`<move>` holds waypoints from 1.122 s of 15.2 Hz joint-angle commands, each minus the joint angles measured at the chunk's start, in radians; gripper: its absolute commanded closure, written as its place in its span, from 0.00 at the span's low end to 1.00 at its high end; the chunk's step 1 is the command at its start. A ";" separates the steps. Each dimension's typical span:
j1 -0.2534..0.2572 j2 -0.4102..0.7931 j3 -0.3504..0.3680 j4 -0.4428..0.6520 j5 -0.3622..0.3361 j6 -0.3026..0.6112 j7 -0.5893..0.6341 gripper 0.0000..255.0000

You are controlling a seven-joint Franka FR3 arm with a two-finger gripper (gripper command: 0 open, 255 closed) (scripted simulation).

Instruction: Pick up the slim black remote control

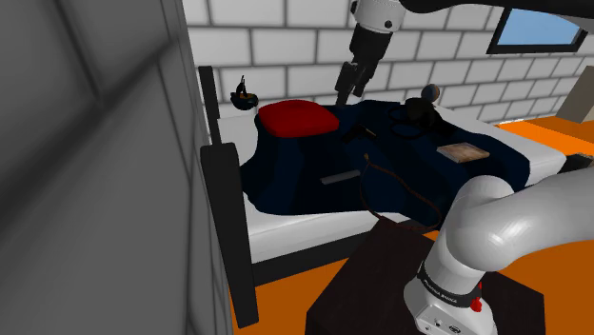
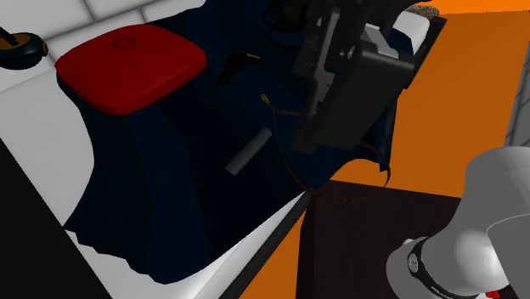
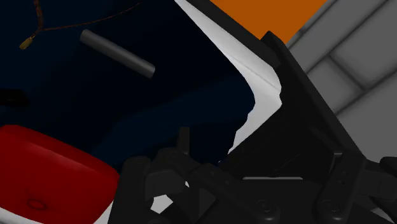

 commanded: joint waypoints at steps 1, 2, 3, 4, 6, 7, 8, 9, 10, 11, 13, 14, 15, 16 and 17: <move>0.000 0.000 0.000 0.000 0.000 0.000 0.000 0.00; 0.005 -0.002 -0.024 -0.025 -0.008 0.016 -0.039 0.00; 0.010 -0.003 -0.049 -0.048 -0.017 0.033 -0.078 0.00; 0.014 -0.002 -0.073 -0.070 -0.026 0.049 -0.117 0.00; 0.022 0.005 -0.124 -0.109 -0.045 0.082 -0.195 0.00; 0.026 0.011 -0.149 -0.126 -0.055 0.099 -0.235 0.00; 0.029 0.019 -0.175 -0.142 -0.066 0.116 -0.274 0.00; 0.033 0.029 -0.201 -0.155 -0.076 0.134 -0.313 0.00; 0.036 0.041 -0.227 -0.168 -0.087 0.151 -0.353 0.00; 0.039 0.055 -0.253 -0.178 -0.097 0.169 -0.393 0.00; 0.047 0.089 -0.305 -0.195 -0.116 0.206 -0.472 0.00; 0.051 0.109 -0.332 -0.200 -0.125 0.225 -0.512 0.00; 0.056 0.130 -0.358 -0.205 -0.133 0.244 -0.552 0.00; 0.061 0.154 -0.385 -0.207 -0.141 0.264 -0.593 0.00; 0.068 0.179 -0.412 -0.208 -0.148 0.283 -0.633 0.00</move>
